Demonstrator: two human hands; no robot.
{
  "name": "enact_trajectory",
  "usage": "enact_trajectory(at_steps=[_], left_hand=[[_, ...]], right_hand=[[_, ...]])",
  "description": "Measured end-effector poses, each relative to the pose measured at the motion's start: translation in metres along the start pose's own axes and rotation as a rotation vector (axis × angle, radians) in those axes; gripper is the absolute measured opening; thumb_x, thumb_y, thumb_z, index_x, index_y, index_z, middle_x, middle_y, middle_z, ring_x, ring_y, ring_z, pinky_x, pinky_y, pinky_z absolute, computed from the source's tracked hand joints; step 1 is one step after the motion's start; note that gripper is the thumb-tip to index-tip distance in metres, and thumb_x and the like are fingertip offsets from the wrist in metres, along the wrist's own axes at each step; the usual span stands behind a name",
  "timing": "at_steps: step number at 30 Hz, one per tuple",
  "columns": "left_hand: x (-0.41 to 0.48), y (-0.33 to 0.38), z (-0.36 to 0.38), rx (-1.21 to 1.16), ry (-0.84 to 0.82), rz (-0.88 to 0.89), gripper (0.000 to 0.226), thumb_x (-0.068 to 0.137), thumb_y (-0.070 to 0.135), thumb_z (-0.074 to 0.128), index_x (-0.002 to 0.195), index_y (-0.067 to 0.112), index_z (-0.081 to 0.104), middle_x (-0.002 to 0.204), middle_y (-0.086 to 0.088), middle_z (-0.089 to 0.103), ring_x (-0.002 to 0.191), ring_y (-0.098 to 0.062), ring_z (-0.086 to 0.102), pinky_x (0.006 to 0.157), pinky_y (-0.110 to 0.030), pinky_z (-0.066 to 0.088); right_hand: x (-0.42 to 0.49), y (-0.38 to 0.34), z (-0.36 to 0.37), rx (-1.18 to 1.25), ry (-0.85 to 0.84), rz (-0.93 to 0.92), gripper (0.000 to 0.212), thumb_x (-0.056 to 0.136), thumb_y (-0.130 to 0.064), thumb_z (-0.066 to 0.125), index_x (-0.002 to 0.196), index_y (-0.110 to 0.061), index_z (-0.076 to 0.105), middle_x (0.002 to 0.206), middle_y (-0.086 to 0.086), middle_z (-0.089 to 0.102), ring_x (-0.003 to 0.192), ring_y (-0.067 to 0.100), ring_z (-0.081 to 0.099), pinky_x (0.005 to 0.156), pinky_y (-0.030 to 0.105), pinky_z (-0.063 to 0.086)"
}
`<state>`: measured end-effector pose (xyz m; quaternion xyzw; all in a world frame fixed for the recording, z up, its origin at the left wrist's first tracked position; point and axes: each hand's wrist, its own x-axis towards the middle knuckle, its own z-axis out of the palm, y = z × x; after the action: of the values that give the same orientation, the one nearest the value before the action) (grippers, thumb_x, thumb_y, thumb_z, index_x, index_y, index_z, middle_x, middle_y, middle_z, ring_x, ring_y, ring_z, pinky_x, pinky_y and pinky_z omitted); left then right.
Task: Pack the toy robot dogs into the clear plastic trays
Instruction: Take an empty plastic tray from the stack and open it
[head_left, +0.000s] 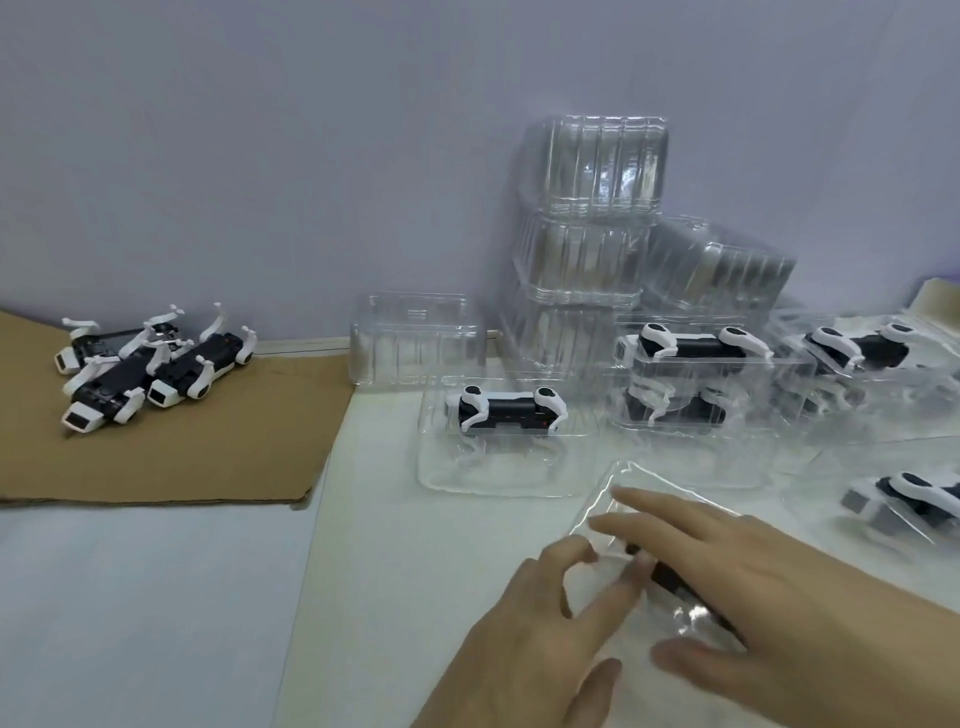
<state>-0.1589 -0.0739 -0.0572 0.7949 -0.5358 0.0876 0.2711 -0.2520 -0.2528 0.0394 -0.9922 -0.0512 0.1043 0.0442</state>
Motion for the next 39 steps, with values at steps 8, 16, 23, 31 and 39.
enact_trajectory(at_steps=[8,16,23,31,39], left_hand=[[0.004,-0.021,0.002,-0.288,0.192,-0.041,0.08,0.087,0.029,0.056,0.154,0.05,0.017,0.157,0.021,0.017,0.105,0.006,0.059,0.07,-0.026,0.06],[0.003,-0.037,-0.004,-0.204,0.04,-0.118,0.049,0.089,0.045,0.039,0.135,0.056,0.024,0.147,0.037,0.004,0.1,0.002,0.056,0.081,-0.031,0.058],[0.004,-0.041,0.002,-0.152,0.054,-0.131,0.03,0.093,0.038,0.044,0.122,0.043,0.048,0.133,0.029,0.026,0.08,-0.01,0.057,0.071,-0.028,0.052],[0.007,-0.065,-0.02,-0.086,0.421,-0.279,0.017,0.084,0.008,0.055,0.082,0.022,0.065,0.075,0.012,0.052,0.056,-0.014,0.05,0.049,-0.032,0.046],[0.006,-0.074,-0.019,-0.121,0.43,-0.364,0.018,0.081,0.007,0.052,0.079,0.023,0.061,0.07,0.011,0.046,0.054,-0.016,0.045,0.049,-0.024,0.037]], right_hand=[[-0.015,0.061,-0.004,-0.101,0.189,0.25,0.053,0.081,-0.014,0.053,0.097,-0.064,0.043,0.117,-0.039,0.057,0.119,-0.009,0.05,0.105,0.02,0.033],[0.022,0.031,0.005,-0.015,0.255,0.236,0.059,0.084,-0.079,0.04,0.136,-0.058,0.02,0.144,-0.045,0.014,0.123,-0.006,0.045,0.105,0.024,0.034],[0.07,0.015,-0.038,0.197,0.402,0.178,0.044,0.08,-0.064,0.055,0.122,-0.051,0.05,0.119,-0.035,0.044,0.102,-0.007,0.045,0.093,0.025,0.036],[0.263,0.008,-0.074,0.209,0.484,0.124,0.039,0.095,-0.025,0.064,0.132,-0.016,0.057,0.133,0.003,0.061,0.12,0.024,0.057,0.1,0.042,0.048],[0.334,0.026,-0.055,0.005,0.257,0.18,0.017,0.086,-0.03,0.074,0.097,-0.027,0.061,0.097,-0.008,0.062,0.105,0.025,0.057,0.095,0.039,0.03]])
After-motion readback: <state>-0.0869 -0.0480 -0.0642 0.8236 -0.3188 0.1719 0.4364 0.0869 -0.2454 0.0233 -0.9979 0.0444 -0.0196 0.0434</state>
